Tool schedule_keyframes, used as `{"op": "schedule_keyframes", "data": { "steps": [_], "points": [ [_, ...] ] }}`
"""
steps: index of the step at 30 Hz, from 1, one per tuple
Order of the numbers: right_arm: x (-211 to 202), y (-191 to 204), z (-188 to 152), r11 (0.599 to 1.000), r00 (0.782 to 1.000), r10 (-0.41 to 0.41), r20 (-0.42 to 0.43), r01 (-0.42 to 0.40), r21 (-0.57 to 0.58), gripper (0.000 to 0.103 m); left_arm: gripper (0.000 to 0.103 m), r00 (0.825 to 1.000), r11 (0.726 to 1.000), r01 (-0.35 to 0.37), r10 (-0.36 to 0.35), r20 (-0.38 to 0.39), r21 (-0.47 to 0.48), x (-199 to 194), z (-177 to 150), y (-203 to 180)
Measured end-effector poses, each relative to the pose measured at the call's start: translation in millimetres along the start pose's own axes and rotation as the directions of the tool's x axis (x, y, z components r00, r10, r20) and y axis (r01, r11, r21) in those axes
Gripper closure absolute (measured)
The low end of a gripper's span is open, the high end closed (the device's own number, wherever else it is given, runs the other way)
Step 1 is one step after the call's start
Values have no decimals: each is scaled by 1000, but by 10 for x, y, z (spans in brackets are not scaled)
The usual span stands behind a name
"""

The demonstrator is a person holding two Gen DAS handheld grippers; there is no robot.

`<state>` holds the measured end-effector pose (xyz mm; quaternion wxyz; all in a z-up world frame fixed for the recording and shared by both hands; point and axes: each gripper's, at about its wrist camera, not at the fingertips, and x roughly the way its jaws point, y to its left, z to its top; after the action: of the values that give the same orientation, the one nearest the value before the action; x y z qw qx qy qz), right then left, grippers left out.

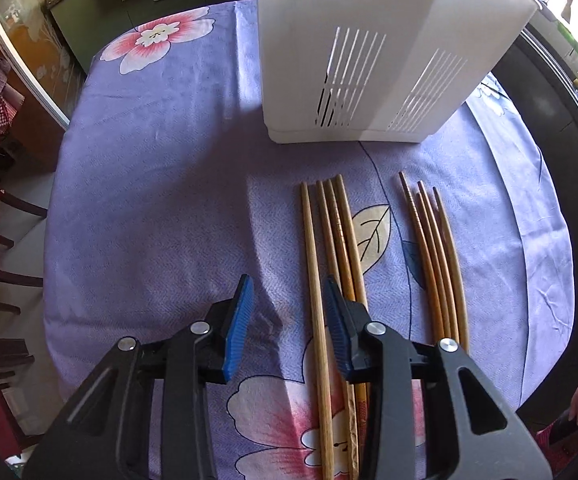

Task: Organize utensils
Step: 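Grasp a wooden chopstick with the left gripper while right grasps another chopstick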

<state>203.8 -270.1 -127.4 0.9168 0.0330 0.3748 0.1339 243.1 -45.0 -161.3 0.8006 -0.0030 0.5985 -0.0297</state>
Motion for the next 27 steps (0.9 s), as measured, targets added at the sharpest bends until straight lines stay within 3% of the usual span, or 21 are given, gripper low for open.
{"op": "schedule_keyframes", "data": {
  "steps": [11, 16, 20, 25, 27],
  "points": [
    [-11, -25, 11, 1000, 1000, 3, -16, -3, 3, 78, 95, 999, 998, -29, 30, -26, 60, 123, 78, -204],
    [134, 89, 67, 999, 995, 38, -90, -41, -32, 72, 96, 1000, 998, -16, 17, -25, 63, 120, 99, -205],
    [420, 223, 86, 992, 969, 101, -224, -114, -45, 72, 97, 1000, 999, -8, 7, 14, 48, -4, 58, -106],
    [848, 353, 21, 985, 912, 143, -383, -168, -30, 72, 97, 994, 999, 1, -6, 107, 50, -320, -20, -19],
    [960, 381, 12, 986, 899, 139, -415, -165, -26, 72, 97, 991, 999, 9, -16, 130, 52, -426, -66, -9]
  ]
}}
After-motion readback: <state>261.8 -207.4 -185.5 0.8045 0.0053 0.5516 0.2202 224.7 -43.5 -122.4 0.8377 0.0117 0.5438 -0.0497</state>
